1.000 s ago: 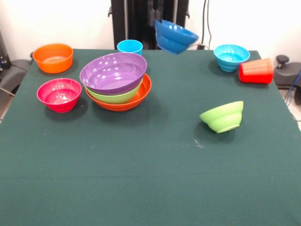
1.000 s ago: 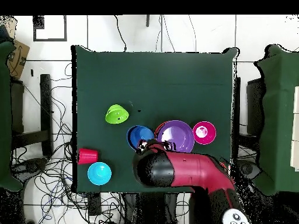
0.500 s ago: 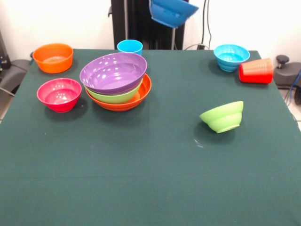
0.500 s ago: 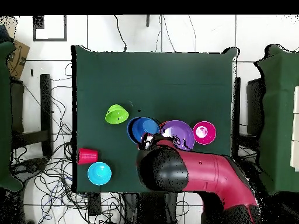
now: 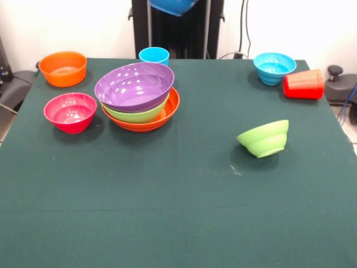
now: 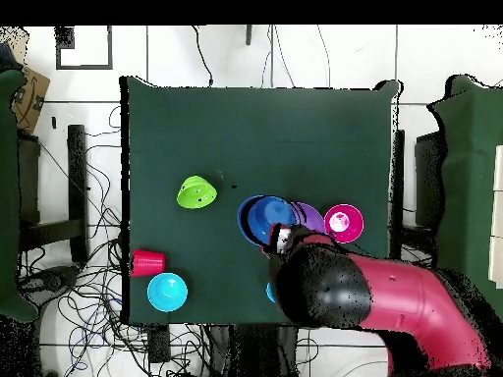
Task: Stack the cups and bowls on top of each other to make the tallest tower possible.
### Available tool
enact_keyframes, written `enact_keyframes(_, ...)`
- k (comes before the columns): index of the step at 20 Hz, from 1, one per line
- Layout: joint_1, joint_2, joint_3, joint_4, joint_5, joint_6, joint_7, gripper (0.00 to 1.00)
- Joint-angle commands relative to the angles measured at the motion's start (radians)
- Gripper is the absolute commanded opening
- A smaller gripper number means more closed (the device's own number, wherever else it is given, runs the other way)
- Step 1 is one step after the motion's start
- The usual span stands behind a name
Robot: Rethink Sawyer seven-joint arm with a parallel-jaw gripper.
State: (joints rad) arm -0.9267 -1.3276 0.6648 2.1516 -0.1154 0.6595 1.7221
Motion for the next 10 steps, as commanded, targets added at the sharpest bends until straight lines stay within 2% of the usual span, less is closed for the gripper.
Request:
enact_keyframes(1,-0.073,0.090,0.121,-0.012,-0.081,0.142,-0.361,0.00)
enact_keyframes(4,-0.119,0.123,0.156,0.006,-0.100,0.094,-0.368,0.00)
enact_keyframes(10,-0.164,0.174,0.206,0.027,-0.159,0.033,-0.328,0.00)
